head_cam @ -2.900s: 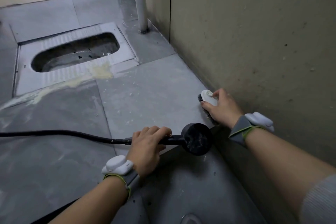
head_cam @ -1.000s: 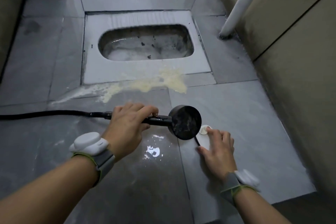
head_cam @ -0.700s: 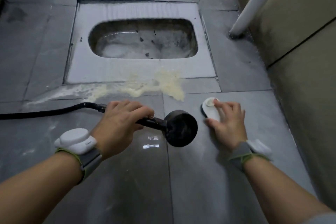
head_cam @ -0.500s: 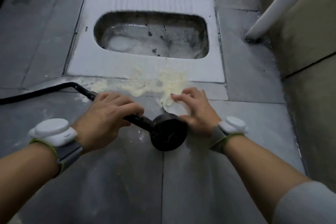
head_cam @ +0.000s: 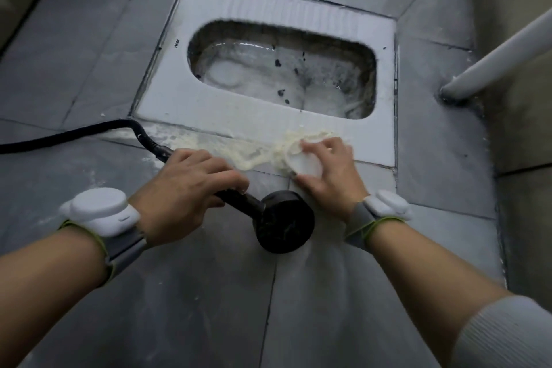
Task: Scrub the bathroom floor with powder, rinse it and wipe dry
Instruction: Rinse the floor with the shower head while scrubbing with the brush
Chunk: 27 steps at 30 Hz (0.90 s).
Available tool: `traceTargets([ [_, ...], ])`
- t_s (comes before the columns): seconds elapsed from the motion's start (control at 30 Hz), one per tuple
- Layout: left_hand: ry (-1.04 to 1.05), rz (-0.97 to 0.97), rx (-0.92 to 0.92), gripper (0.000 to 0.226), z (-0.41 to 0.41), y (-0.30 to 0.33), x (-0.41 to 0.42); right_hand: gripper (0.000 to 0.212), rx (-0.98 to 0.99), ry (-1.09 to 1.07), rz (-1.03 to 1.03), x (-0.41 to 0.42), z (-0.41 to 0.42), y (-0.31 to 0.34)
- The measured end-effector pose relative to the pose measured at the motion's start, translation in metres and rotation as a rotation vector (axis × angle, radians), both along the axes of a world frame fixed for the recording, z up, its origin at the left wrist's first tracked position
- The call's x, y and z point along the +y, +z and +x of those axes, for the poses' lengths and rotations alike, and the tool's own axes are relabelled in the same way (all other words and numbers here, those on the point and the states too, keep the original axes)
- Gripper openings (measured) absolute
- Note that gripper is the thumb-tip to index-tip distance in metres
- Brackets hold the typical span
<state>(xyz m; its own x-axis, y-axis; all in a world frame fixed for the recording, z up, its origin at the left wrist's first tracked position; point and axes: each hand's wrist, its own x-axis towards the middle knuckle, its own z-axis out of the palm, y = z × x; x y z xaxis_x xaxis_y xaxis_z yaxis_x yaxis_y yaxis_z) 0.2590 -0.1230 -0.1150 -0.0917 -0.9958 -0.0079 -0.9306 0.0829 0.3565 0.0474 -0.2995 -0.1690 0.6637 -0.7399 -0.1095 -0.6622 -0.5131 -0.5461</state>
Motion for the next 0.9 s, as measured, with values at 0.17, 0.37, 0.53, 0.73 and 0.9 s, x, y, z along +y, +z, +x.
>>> traceTargets([
  [0.17, -0.019, 0.02, -0.015, 0.054, 0.006, 0.009, 0.012, 0.056, 0.064, -0.335, -0.008, -0.026, -0.005, 0.002],
  [0.37, 0.027, 0.015, -0.054, 0.051, -0.002, 0.023, 0.025, 0.058, 0.098, -0.32, 0.026, 0.009, -0.017, 0.003],
  [0.53, 0.237, 0.052, 0.062, 0.049, -0.03, 0.031, 0.012, 0.061, 0.092, -0.406, 0.066, 0.032, -0.091, 0.02],
  [0.73, 0.529, 0.097, 0.24, 0.033, -0.089, 0.031, -0.044, 0.064, 0.056, -0.366, 0.067, 0.088, -0.147, 0.01],
  [0.9, 0.426, 0.106, 0.186, 0.031, -0.114, 0.038, -0.061, 0.064, 0.03, -0.393, 0.075, 0.088, -0.147, 0.005],
])
